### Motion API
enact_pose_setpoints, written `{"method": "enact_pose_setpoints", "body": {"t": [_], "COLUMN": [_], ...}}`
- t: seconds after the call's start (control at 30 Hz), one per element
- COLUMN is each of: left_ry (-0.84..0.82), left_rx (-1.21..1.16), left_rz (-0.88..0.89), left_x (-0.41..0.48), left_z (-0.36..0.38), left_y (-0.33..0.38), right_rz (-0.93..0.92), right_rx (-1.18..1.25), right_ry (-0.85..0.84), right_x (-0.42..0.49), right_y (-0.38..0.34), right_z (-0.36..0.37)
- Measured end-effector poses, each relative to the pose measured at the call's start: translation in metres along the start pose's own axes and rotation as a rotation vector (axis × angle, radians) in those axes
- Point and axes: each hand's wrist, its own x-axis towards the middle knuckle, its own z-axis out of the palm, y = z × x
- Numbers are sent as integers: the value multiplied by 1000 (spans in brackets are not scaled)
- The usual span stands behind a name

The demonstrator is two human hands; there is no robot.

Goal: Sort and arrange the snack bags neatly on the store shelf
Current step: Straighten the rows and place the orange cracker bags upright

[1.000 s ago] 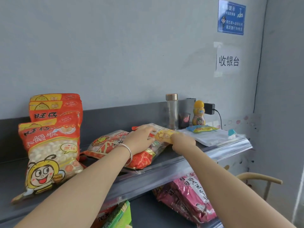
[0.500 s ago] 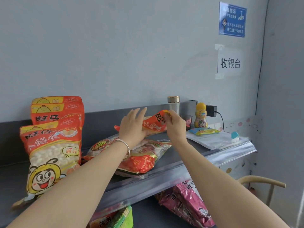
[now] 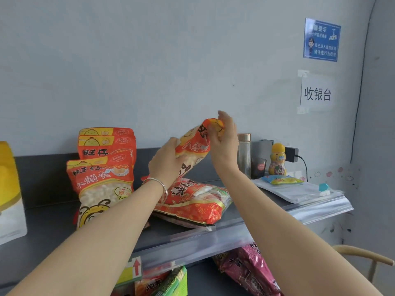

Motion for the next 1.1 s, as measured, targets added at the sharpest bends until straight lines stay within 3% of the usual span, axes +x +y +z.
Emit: {"method": "enact_pose_setpoints", "body": {"t": [0.13, 0.23, 0.43, 0.63, 0.77, 0.9, 1.0, 1.1], "left_ry": [51, 109, 151, 117, 44, -42, -109, -294], "left_rx": [-178, -404, -733, -850, -726, -386, -207, -68], "left_rz": [-98, -216, -309, -392, -399, -413, -275, -80], "left_x": [2, -2, -21, -54, -80, -109, -124, -139], "left_z": [-32, -58, -106, -135, -145, -149, -149, -144], "left_y": [-13, -21, -32, -57, -81, -109, -121, -123], "right_rz": [105, 277, 530, 425, 473, 471, 485, 540], "right_rx": [-177, -172, 222, 398, 380, 227, 203, 220], "right_ry": [57, -122, -449, -595, -625, -576, -502, -485], "right_x": [-7, -24, -60, -92, -122, -149, -156, -163], "right_y": [-8, -9, -26, -43, -39, -32, -35, -33], "right_z": [22, 41, 70, 89, 101, 110, 111, 108]}}
